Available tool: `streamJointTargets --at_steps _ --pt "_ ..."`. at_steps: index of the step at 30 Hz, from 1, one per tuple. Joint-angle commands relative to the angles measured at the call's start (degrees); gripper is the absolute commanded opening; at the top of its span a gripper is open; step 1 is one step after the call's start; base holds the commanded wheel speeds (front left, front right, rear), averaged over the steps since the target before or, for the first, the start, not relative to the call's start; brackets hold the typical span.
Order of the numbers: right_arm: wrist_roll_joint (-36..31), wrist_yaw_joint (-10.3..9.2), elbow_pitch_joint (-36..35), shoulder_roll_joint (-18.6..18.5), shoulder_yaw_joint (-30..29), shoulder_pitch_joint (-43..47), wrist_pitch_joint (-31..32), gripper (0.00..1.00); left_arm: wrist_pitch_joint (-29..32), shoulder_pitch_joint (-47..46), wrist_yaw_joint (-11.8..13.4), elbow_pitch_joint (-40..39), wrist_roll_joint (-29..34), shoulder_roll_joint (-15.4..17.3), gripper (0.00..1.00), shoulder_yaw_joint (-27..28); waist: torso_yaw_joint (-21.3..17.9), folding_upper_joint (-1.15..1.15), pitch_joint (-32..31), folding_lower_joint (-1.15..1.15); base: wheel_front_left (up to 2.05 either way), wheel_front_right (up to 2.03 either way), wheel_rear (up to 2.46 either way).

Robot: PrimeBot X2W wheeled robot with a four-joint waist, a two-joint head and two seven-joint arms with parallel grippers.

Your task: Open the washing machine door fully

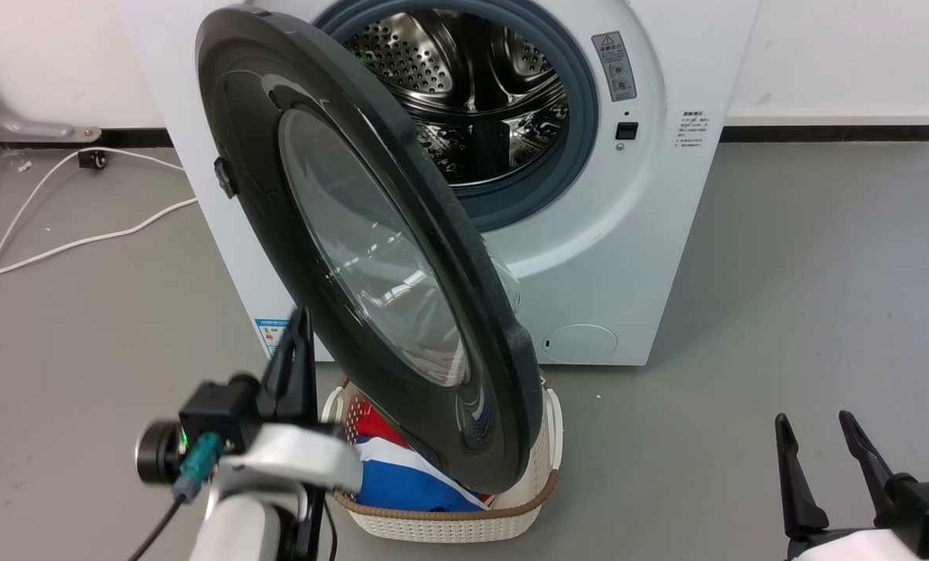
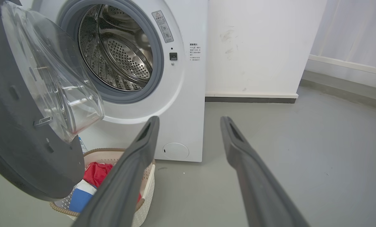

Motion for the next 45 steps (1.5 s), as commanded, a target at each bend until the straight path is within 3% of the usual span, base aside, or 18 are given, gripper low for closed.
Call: streamJointTargets --at_steps 1,12,21,35,41,45 --pt "0.3 -0.03 0.1 0.2 -0.1 -0.8 0.1 1.00 -0.1 -1.5 0.8 -1.7 -0.2 -0.1 0.00 -0.4 0.1 0.00 0.0 0.00 0.00 0.00 0.00" --pt "0.2 -0.03 0.3 0.2 -0.2 -1.0 0.2 1.00 -0.1 -11.6 5.3 -20.7 0.0 -0.1 0.00 -6.9 0.3 0.00 -0.4 0.00 0.00 0.00 0.00" --pt "0.4 -0.03 0.7 0.2 -0.3 -0.7 0.1 1.00 4.0 -13.5 5.4 -28.3 -3.1 0.0 0.00 -19.3 0.2 0.00 -0.4 0.00 0.00 0.00 0.00" --pt "0.3 -0.03 1.3 0.2 -0.1 -1.2 0.3 1.00 15.6 -8.5 0.8 -21.3 -15.4 0.0 0.00 -42.5 0.6 0.00 -0.5 0.00 0.00 0.00 0.00" --pt "0.1 -0.04 1.8 0.2 0.3 -1.7 0.2 1.00 18.2 -7.7 2.0 -13.7 -19.1 0.0 0.00 -48.1 0.1 0.00 -0.3 0.00 0.00 0.00 0.00" --pt "0.3 -0.04 2.2 0.2 0.5 -1.8 0.1 1.00 17.7 -9.2 4.0 -8.7 -19.8 0.0 0.00 -48.8 -0.5 0.00 -0.1 0.00 0.00 0.00 0.00"
